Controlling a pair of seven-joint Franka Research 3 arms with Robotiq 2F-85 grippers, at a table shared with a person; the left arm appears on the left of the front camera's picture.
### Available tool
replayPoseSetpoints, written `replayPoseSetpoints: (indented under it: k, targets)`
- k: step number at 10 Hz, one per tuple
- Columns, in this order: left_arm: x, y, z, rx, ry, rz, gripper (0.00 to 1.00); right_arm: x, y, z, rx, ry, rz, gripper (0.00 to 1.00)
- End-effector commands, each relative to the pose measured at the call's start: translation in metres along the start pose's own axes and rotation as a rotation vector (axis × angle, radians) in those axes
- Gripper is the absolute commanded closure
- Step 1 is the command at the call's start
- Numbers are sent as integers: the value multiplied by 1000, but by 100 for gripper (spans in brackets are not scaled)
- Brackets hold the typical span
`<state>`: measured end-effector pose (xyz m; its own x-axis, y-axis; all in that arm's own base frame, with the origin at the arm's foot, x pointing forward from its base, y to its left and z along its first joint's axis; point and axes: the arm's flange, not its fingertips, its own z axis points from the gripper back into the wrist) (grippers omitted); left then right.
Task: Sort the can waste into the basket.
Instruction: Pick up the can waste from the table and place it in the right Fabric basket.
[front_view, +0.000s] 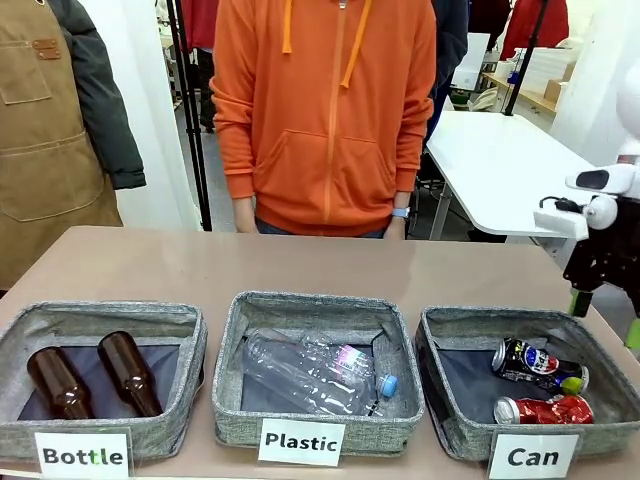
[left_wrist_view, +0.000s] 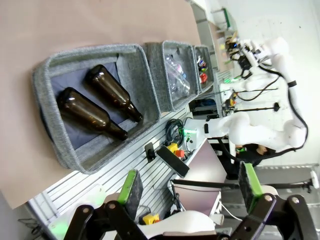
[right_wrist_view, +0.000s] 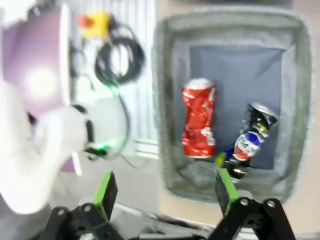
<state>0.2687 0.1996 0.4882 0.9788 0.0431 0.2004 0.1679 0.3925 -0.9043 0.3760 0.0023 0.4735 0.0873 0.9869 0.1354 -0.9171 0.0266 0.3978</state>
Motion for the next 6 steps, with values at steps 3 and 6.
replayPoseSetpoints:
  k: [3, 6]
  targets:
    - [-1, 0, 1, -3, 5, -15, 0, -27, -4, 56, 558, -1180, -1060, 0]
    - [-1, 0, 1, -3, 5, -15, 0, -37, 23, 56, 483, -1646, -1302, 0]
